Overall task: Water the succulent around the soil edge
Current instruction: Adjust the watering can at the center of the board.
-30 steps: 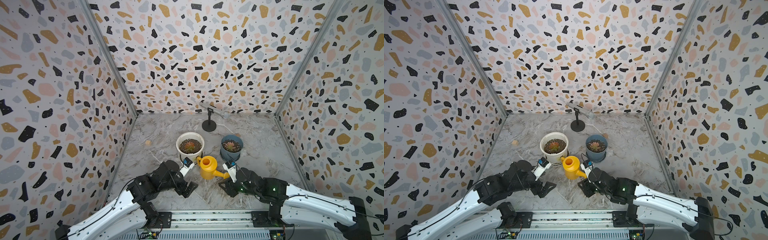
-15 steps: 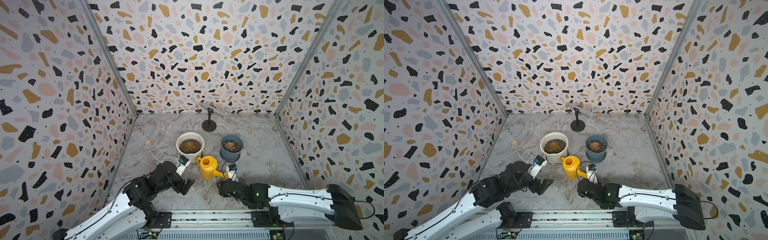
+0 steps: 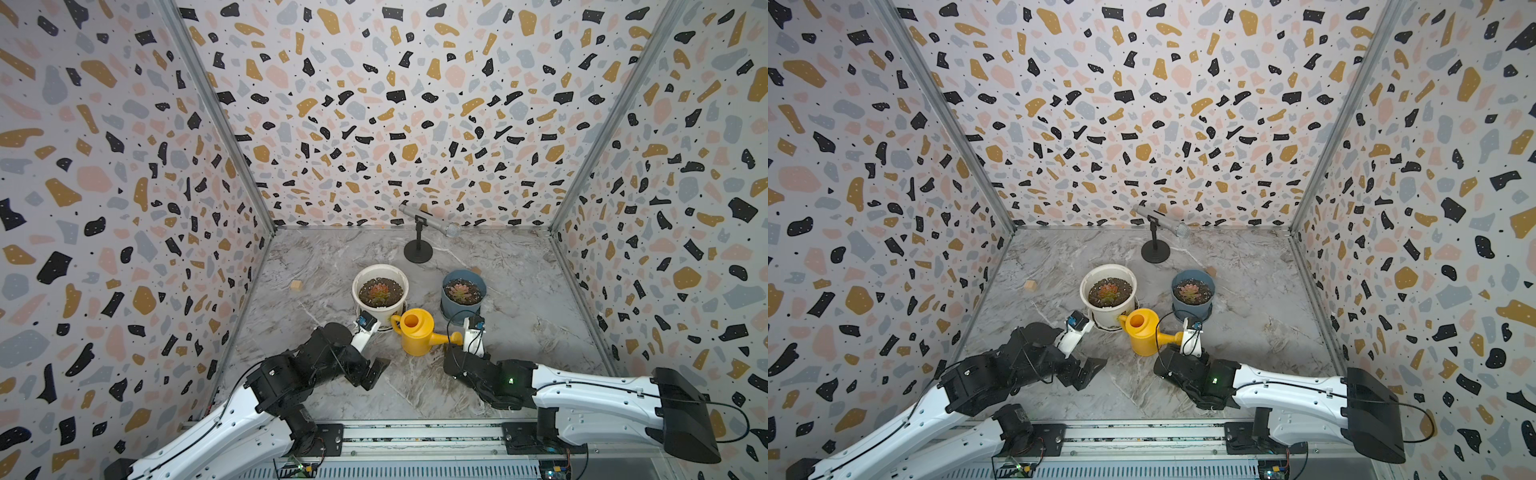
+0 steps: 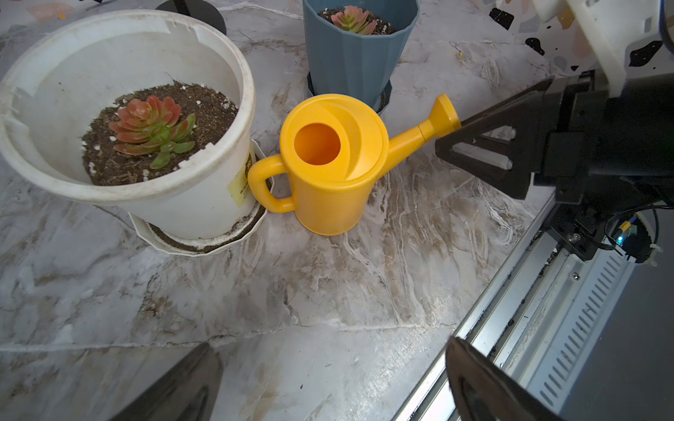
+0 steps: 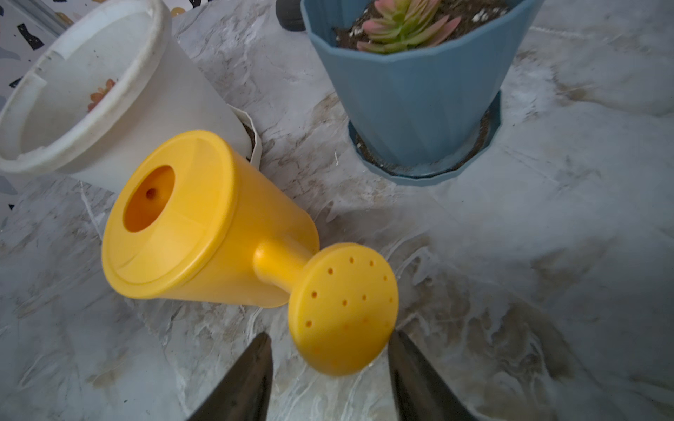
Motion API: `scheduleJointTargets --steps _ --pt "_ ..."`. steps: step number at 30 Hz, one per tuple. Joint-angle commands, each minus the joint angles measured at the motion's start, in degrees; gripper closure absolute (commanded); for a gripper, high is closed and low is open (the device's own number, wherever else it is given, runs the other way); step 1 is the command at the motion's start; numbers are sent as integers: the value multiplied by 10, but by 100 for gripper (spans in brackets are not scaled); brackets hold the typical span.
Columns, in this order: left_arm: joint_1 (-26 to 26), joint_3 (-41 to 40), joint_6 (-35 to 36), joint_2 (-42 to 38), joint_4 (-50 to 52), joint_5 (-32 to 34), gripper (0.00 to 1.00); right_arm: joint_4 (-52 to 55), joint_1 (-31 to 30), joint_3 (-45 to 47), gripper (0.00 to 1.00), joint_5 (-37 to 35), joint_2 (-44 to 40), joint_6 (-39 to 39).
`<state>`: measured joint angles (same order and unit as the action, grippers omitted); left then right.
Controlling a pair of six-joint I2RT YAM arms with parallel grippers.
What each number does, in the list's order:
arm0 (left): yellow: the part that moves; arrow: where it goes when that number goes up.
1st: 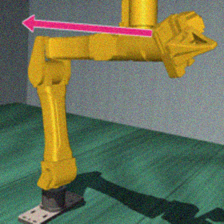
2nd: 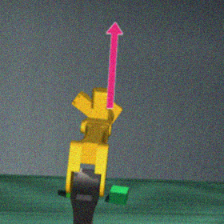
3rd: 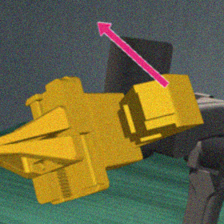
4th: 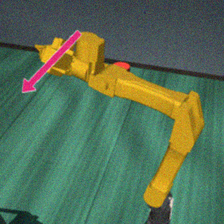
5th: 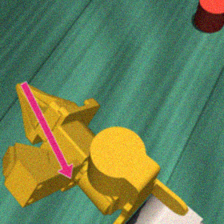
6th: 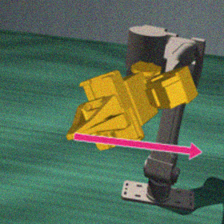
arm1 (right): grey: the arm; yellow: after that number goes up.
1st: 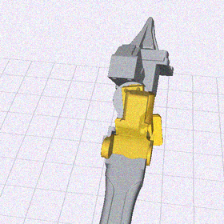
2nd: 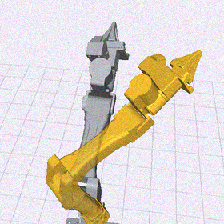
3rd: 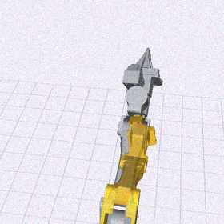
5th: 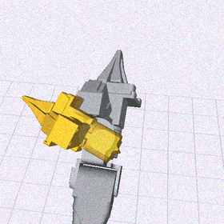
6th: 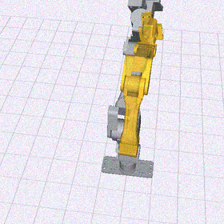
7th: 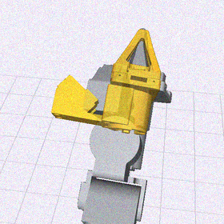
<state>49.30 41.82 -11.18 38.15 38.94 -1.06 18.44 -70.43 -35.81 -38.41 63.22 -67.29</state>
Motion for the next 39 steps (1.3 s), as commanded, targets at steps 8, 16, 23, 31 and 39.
scheduleJointTargets --steps 8,16,23,31,39 --pt "2 -6 10 -9 -19 -39 1 15 43 21 47 -51 -57 108" --pt "3 -6 10 -10 -20 -45 1 35 47 24 48 83 -149 171" --pt "2 -4 11 5 -18 -39 1 55 0 21 74 193 -218 102" --pt "2 -3 10 3 -14 -29 2 -99 -72 58 68 98 -91 -40" --pt "2 -4 9 -3 -15 -27 2 -61 -57 15 57 -34 -10 -33"
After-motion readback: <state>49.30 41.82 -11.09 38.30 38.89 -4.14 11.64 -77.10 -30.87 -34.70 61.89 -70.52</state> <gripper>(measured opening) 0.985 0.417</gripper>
